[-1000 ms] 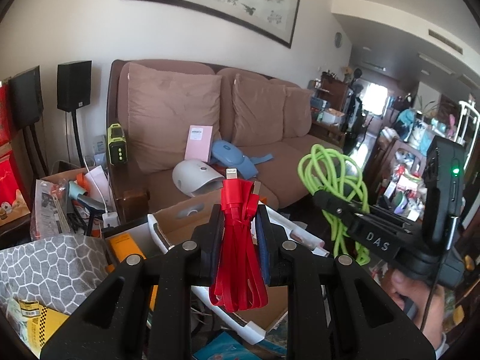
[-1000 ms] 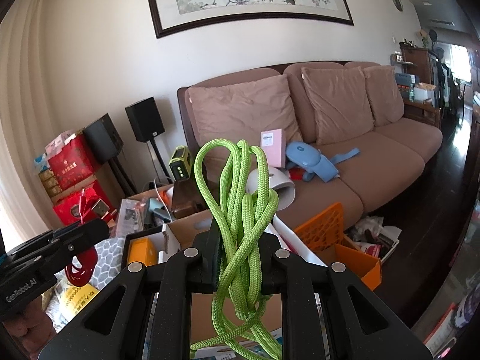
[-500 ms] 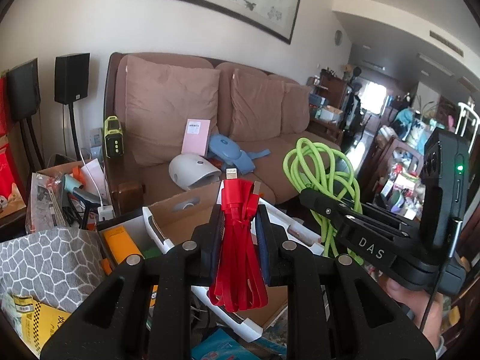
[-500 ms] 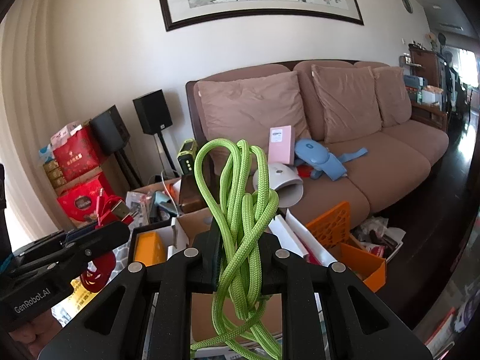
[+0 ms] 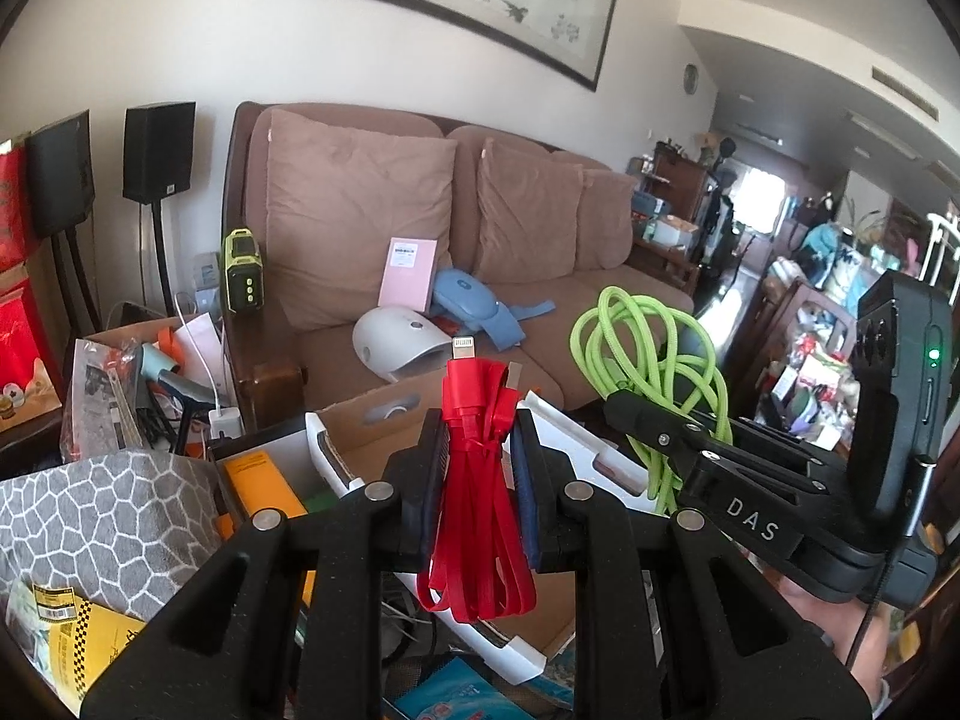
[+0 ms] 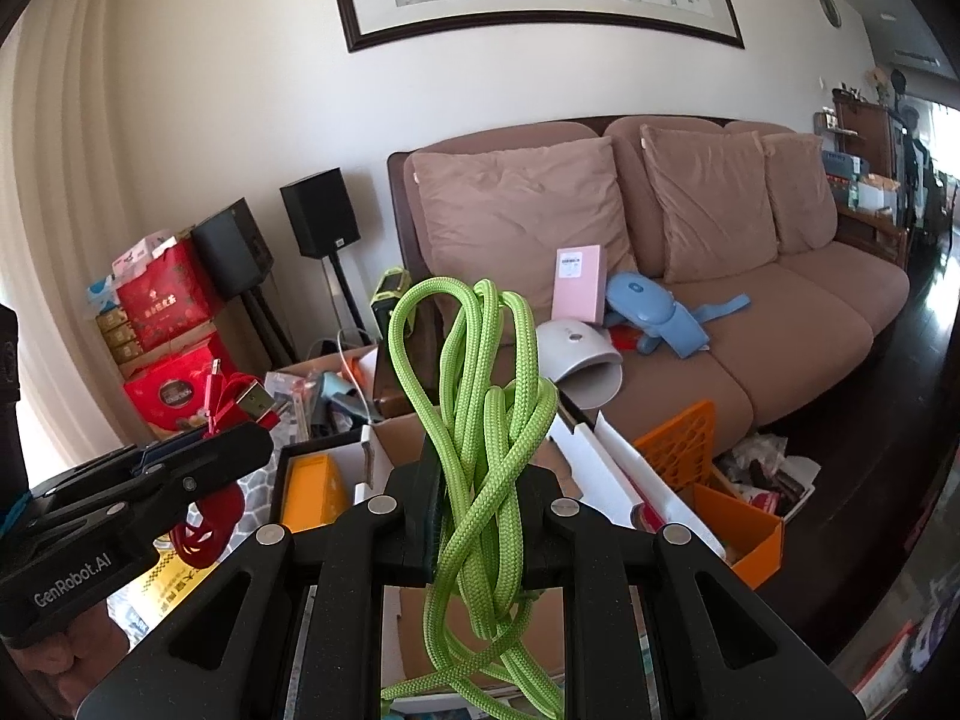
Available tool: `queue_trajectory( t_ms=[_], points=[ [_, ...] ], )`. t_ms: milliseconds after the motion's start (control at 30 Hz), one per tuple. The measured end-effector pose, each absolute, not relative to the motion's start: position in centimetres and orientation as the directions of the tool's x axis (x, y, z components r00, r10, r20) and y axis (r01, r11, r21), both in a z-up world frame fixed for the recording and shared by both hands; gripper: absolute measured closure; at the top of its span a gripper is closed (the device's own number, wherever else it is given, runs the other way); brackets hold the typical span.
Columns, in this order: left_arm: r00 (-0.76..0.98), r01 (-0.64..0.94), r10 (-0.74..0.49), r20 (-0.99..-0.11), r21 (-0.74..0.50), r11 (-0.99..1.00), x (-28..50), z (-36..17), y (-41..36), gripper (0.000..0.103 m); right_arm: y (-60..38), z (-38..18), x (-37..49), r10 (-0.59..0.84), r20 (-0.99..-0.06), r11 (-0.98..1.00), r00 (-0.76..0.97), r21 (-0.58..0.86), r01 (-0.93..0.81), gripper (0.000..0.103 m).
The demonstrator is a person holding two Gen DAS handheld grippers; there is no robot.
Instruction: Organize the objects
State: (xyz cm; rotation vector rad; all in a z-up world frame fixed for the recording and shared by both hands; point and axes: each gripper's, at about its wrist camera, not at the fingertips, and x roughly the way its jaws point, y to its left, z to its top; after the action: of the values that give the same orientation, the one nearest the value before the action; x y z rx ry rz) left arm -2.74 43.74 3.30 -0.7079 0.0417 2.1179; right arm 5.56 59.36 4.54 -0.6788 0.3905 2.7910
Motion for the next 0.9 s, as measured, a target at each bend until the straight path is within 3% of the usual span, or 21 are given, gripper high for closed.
queue_trajectory(
  t_ms=[900],
  points=[
    [-0.439,-0.757,0.742,-0.506,-0.237,-0.609,-2.92,3.12,44.66,0.084,60.1,4.13,5.86,0.134,-0.47,-0.924,-0.872,0.259,-0.282,0.087]
  ],
)
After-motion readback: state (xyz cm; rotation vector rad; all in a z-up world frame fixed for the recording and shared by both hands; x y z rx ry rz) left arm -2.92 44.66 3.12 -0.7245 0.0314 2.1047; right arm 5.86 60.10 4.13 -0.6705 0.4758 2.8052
